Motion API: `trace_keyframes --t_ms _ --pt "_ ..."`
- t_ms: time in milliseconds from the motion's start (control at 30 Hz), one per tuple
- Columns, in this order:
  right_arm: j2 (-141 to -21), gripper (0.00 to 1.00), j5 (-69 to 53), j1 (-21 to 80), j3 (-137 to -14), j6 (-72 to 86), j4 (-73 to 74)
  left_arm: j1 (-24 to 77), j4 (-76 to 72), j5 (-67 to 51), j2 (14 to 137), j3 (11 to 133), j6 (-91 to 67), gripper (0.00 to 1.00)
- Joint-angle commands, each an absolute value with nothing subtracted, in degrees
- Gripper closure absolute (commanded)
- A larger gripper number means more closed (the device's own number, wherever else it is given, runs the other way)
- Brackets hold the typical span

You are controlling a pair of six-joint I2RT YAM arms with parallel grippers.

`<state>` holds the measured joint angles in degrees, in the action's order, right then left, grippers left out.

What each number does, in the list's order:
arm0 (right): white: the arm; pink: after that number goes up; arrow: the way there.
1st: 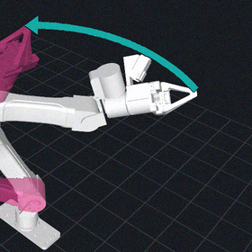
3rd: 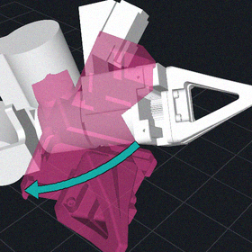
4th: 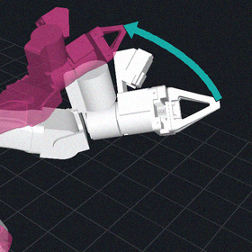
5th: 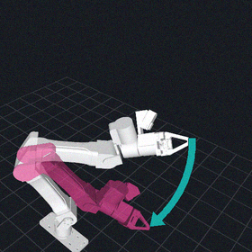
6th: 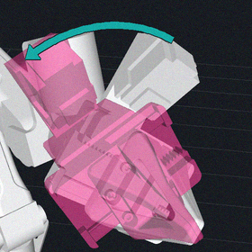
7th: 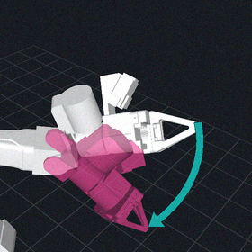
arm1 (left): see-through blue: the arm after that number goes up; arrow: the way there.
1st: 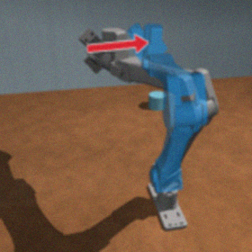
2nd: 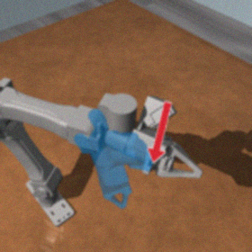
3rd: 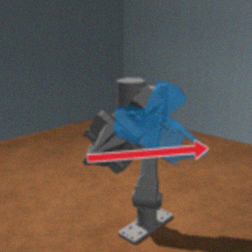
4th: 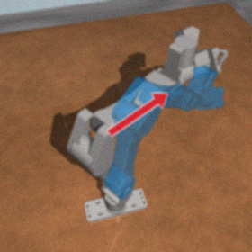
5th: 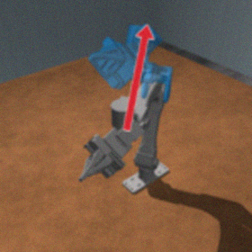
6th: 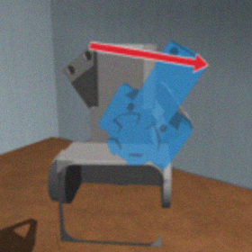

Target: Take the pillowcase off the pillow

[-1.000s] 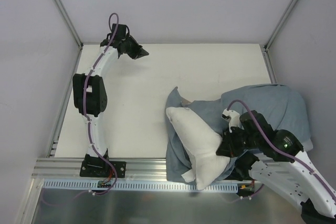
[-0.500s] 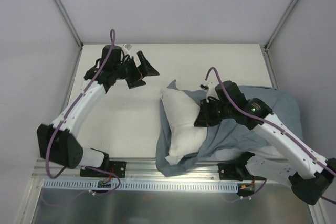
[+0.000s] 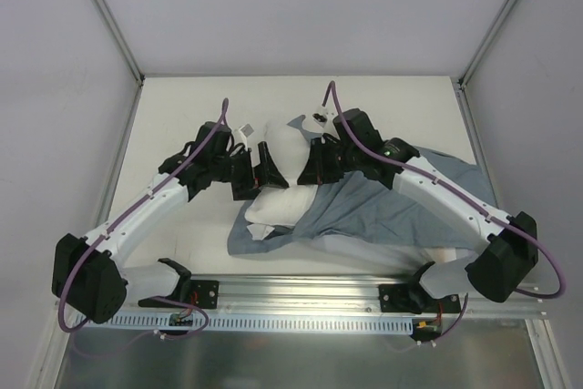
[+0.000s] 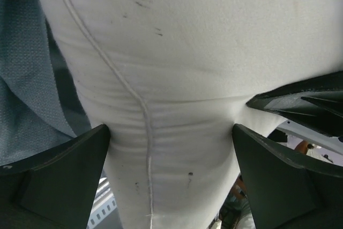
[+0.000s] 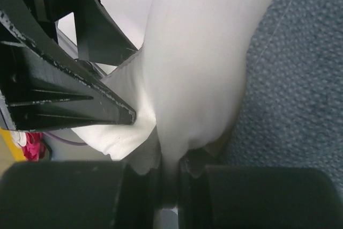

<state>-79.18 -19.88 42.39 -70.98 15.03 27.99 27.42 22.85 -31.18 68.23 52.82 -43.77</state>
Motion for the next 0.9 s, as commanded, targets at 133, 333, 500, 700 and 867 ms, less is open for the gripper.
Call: trace_keyframes --t_ms 133,333,500,700,867 --pt "-79.98 0.28 -21.99 43.07 -76.90 17.32 23.28 31.20 13.82 -41.30 75.93 53.97 -43.33 0.01" --pt "-73.85 0.05 -10.05 42.19 -83.76 9.06 37.43 29.71 11.34 -38.59 77.96 52.12 -45.79 1.00" --pt "-68.82 0.06 3.05 39.64 -82.36 6.33 45.34 28.74 10.81 -35.33 73.66 50.54 -46.41 1.00" --pt "-77.33 0.04 6.69 37.97 -85.42 4.49 46.41 28.74 10.37 -35.07 73.13 50.10 -46.76 1.00" --pt "-86.82 0.22 6.24 36.83 -90.61 4.39 45.88 28.74 10.28 -34.11 71.02 48.17 -47.20 1.00"
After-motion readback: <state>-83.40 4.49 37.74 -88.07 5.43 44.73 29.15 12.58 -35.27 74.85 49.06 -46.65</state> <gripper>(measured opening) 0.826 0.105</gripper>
